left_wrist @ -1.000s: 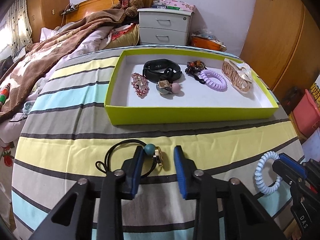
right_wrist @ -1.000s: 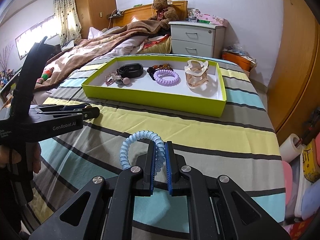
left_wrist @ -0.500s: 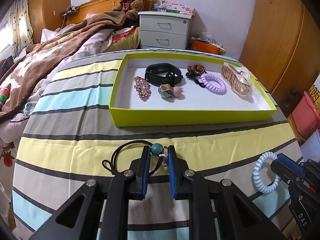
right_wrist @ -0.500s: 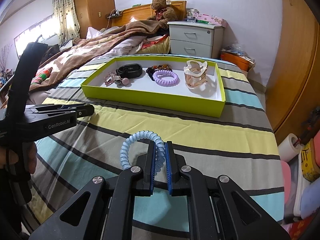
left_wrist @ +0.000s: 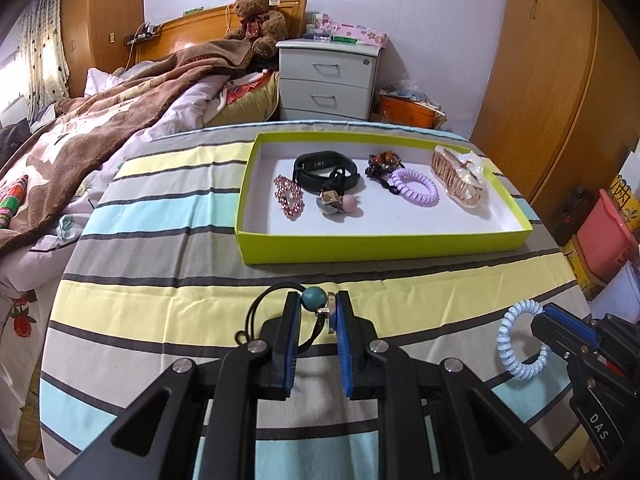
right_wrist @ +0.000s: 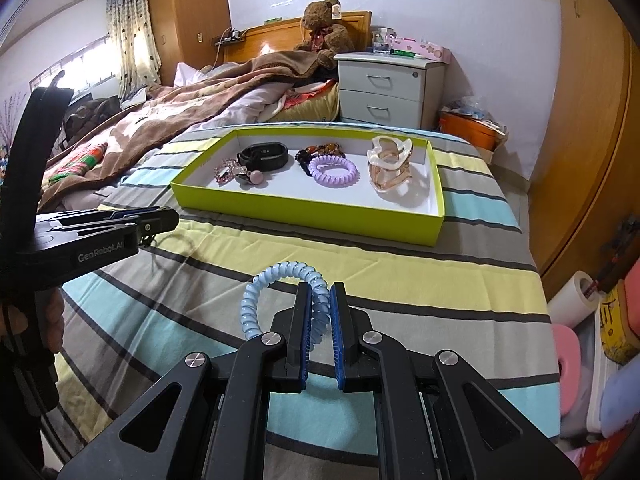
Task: Organize jewelry
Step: 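Carry the black hair tie with the left tool while the right tool carries the blue coil into the box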
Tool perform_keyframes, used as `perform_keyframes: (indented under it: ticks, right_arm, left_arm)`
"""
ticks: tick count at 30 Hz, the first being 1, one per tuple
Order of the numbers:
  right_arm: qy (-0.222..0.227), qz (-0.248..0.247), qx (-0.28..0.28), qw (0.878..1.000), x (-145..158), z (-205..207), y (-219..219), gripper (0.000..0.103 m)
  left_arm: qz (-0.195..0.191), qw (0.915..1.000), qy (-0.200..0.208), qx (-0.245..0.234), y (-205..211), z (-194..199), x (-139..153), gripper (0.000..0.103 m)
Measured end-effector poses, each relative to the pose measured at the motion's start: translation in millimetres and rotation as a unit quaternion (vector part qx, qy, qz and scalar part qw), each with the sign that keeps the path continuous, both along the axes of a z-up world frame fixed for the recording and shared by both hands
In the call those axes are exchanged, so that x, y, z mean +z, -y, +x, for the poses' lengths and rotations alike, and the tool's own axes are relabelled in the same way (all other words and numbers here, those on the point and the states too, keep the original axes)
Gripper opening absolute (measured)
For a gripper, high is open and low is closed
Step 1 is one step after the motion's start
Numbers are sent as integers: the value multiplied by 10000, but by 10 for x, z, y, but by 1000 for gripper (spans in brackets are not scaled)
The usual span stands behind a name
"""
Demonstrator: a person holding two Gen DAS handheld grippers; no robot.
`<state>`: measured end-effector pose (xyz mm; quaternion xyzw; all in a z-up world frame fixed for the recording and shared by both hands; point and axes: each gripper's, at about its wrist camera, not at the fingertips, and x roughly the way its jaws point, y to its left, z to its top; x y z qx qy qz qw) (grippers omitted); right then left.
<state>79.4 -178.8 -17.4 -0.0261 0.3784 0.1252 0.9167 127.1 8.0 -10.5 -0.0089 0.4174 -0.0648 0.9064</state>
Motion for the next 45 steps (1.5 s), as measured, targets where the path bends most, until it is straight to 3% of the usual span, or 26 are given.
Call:
perform_keyframes:
  ticks: [16, 33, 45]
  right_arm:
    - [348, 33, -69, 9994, 335, 16, 19, 10]
    - [542, 68, -386, 9978, 594, 497, 146, 10]
    - [96, 136, -635, 9978, 298, 985, 211, 9]
  left_arm:
    - [-110, 9989, 433, -106, -14, -119, 395, 18]
    - [-332, 9965, 582, -498, 160, 281, 692, 18]
    - [-366, 9948, 372, -872, 467, 673, 541, 18]
